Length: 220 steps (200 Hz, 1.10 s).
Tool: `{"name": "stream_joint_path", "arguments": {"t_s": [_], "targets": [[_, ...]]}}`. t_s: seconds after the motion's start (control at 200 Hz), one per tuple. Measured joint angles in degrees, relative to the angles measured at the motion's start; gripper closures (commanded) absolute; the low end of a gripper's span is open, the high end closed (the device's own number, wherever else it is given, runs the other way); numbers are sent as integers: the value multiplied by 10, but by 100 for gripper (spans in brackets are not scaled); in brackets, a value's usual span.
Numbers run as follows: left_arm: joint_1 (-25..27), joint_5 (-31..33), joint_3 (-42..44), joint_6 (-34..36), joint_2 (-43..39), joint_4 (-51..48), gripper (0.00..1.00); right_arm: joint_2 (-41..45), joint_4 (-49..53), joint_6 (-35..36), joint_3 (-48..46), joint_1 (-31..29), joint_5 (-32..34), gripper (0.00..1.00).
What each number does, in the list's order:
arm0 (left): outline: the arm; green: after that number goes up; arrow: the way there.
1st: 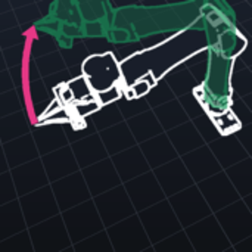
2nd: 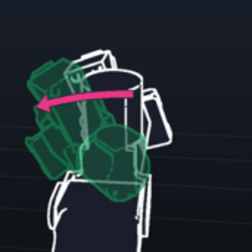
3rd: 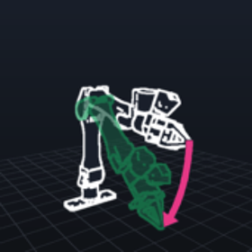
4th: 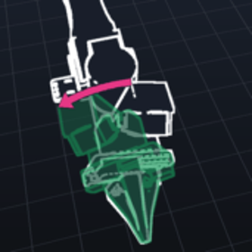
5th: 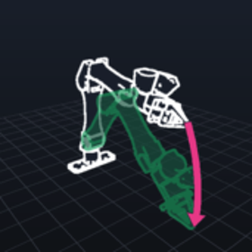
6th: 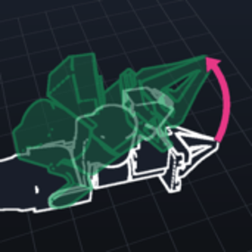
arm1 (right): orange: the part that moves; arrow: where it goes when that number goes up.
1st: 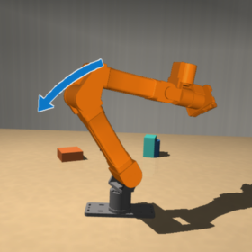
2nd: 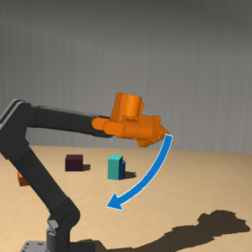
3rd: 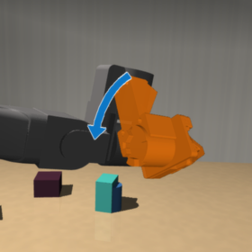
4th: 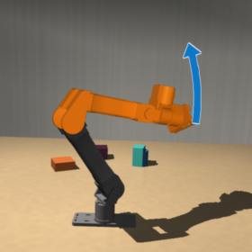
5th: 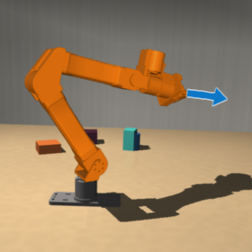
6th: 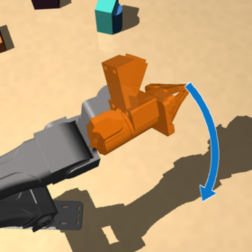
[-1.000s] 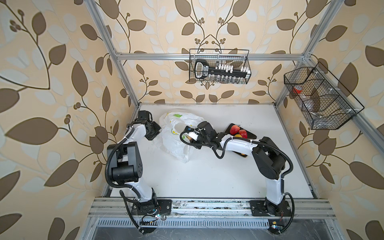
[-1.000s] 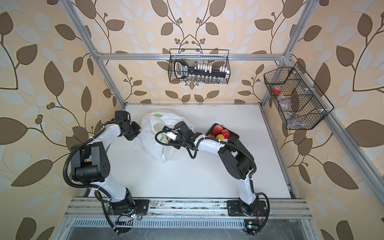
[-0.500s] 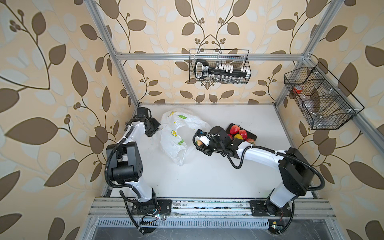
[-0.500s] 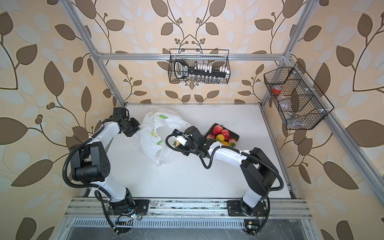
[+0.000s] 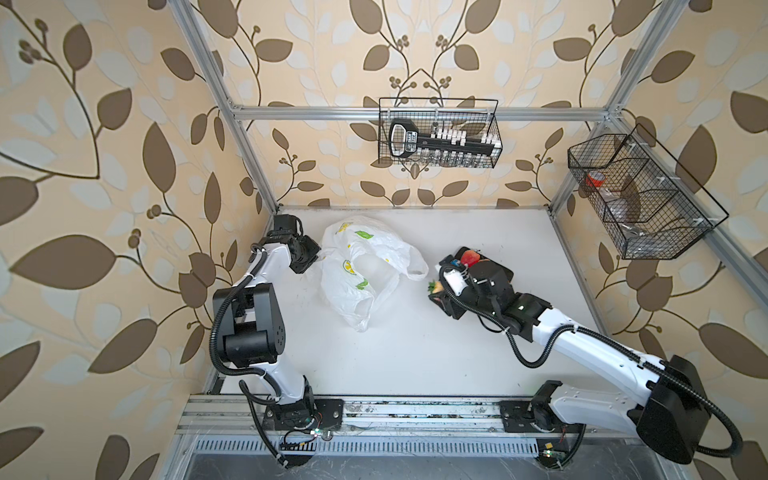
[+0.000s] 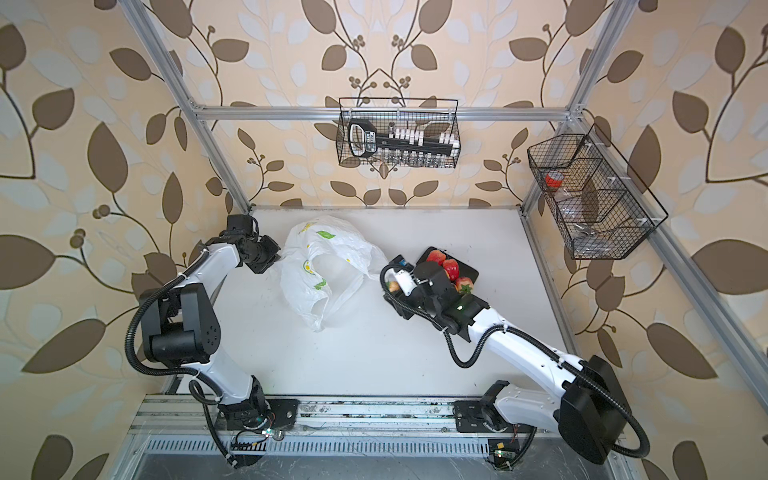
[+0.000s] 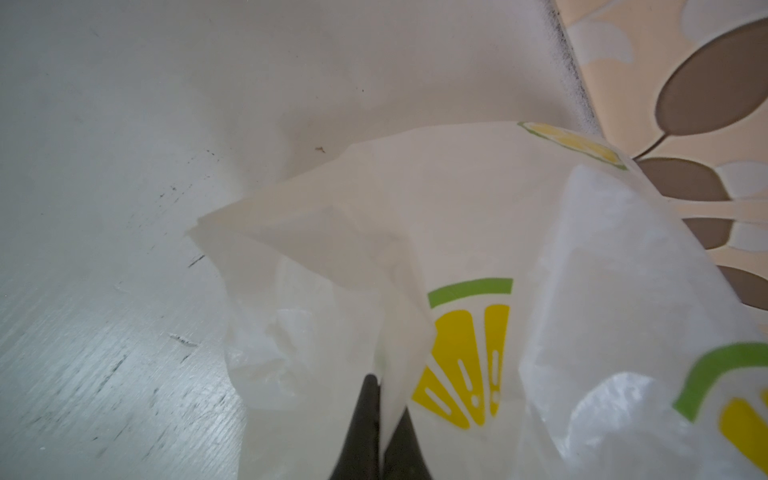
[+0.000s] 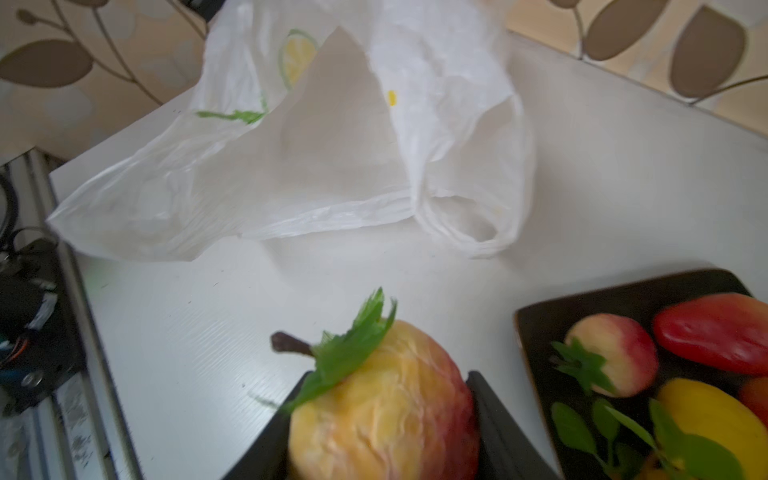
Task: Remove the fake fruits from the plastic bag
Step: 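Lift the strawberry out of the bag and carry it to the black mat, then lower the strawberry onto the mat and open the right gripper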
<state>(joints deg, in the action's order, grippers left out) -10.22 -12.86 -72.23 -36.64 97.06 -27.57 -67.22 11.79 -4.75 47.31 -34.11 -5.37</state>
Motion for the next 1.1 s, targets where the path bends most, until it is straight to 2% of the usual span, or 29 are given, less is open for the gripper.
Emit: {"name": "stream_joint_path", "arguments": {"t_s": [0.195, 0.345, 0.525, 0.765, 0.94, 1.1], "targets": [[1, -2, 11, 0, 0, 5, 100, -2, 23, -69, 0, 159, 6, 68], [5, -2, 27, 3, 0, 4, 100, -50, 23, -98, 0, 233, 8, 67], [21, -3, 39, 5, 0, 4, 100, -127, 9, -118, 6, 271, 8, 67], [27, -2, 39, 8, 0, 4, 100, -187, -17, -122, 20, 280, 12, 60], [27, -2, 39, 15, 0, 3, 73, -210, -35, -121, 39, 280, 13, 39], [27, -2, 38, 23, -2, 2, 55, -217, -38, -120, 42, 280, 17, 28]]}}
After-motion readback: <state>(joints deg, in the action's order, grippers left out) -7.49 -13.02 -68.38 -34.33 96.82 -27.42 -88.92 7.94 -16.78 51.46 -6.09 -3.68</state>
